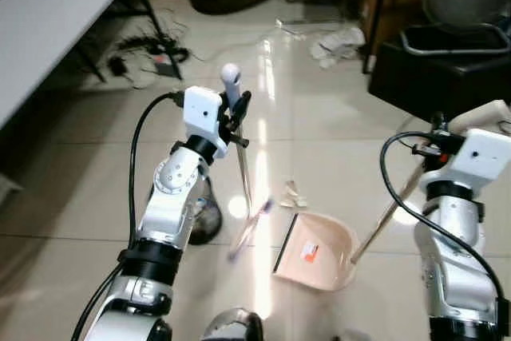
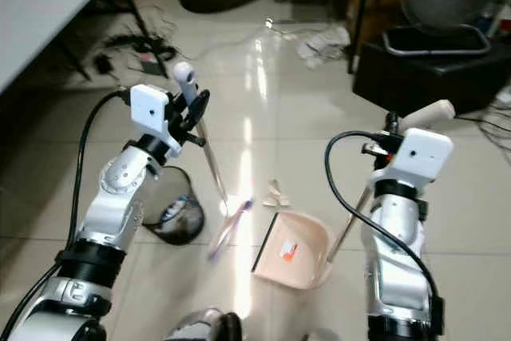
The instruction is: Sweep floor
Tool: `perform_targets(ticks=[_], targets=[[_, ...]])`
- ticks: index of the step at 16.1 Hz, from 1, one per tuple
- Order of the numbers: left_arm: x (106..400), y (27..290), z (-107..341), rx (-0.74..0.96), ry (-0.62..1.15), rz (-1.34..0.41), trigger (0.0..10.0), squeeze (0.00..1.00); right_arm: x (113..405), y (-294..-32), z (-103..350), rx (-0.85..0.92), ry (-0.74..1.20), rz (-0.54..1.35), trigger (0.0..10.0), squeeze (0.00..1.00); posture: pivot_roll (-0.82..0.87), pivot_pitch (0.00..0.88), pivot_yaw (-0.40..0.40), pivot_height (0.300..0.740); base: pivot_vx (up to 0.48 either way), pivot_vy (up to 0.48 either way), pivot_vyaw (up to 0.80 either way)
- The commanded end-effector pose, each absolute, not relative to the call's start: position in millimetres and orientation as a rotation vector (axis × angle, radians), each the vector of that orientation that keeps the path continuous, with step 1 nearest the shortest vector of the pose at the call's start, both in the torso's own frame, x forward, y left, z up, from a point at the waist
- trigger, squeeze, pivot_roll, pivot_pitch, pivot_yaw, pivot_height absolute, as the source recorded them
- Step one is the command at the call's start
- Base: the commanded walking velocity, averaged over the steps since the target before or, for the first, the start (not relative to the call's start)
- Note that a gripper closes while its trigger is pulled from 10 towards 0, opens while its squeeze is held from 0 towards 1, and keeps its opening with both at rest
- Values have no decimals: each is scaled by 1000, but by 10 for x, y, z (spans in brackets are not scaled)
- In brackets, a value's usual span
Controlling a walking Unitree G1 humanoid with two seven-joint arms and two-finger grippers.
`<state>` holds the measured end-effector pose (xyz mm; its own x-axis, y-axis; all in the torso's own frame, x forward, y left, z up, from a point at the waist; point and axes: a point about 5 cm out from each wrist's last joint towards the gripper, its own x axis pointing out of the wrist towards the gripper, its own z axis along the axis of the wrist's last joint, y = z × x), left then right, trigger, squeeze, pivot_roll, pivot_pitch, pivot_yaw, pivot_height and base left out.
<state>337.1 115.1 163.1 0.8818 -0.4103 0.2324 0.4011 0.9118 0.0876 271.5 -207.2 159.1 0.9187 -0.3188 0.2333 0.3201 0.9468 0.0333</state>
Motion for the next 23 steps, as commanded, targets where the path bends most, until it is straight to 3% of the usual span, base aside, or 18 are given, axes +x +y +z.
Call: perform_targets(ticks=[1, 5, 12, 23], targets=[[3378, 1190, 1708, 50, -268, -398, 10000, 0, 2719, -2040, 1709, 21, -283, -310, 10000, 0, -25, 110, 143, 740, 368, 0, -619], [3367, 1188, 1723, 46, -268, -386, 10000, 0, 2728, -2056, 1720, 17, -278, -307, 10000, 0, -31, 105, 132, 740, 374, 0, -611], [3289, 1393, 1736, 66, -296, -254, 10000, 0, 2823, -2037, 1751, 26, -276, -248, 10000, 0, -14, 87, 24, 740, 372, 0, 0], [3323, 1393, 1746, 49, -286, -246, 10000, 0, 2807, -1994, 1709, 38, -276, -243, 10000, 0, -27, 79, 79, 740, 381, 0, 0]])
